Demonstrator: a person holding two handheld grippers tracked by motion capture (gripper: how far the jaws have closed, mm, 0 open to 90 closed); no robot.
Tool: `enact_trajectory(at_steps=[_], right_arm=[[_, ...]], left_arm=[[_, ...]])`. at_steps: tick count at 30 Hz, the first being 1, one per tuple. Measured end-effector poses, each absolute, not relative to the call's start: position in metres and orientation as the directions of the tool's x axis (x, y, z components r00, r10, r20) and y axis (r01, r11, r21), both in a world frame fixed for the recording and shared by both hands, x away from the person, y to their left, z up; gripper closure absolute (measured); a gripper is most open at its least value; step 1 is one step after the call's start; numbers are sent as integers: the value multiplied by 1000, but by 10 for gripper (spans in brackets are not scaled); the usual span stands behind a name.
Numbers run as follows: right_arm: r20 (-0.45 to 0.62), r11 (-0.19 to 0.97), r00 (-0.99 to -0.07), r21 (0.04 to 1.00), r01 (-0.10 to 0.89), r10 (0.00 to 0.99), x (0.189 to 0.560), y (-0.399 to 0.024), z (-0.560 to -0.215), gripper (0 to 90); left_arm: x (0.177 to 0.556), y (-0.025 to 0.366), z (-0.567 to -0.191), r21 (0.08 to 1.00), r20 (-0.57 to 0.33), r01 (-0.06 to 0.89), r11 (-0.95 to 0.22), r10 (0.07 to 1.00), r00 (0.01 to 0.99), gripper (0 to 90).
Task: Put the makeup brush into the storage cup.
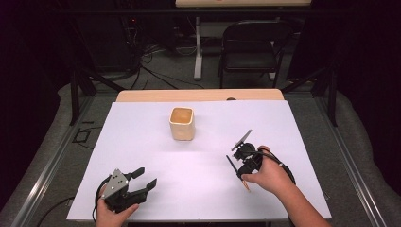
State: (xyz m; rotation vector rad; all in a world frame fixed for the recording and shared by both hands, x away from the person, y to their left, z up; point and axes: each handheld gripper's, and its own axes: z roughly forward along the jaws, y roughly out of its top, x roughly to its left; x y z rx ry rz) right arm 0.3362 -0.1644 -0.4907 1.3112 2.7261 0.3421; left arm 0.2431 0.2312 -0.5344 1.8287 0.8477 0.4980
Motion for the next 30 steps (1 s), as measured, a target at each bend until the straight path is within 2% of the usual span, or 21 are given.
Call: enact_trajectory(at_steps=[13,15,16,23,27,30], right_arm=[[36,603,-622,209,770,782,337,-164,-496,592],[44,587,-618,265,765,785,337,-164,-501,594],[33,609,-629,211,764,777,338,-163,-498,598],[28,618,-632,179,765,774,340,-160,-499,613],[43,608,-620,155,779,784,340,-157,-501,650],[55,597,-612,169,784,789,339,-156,-503,656]], left_arm=[[243,231,-534,916,-46,325,-235,743,668,370],[243,231,-534,916,-47,326,-235,743,668,370],[243,231,-534,915,-47,326,-235,743,668,370],[243,230,-535,915,-52,330,-233,743,667,370],[243,231,-535,915,-52,330,-232,743,667,370],[243,231,-535,914,-50,332,-234,745,665,370]])
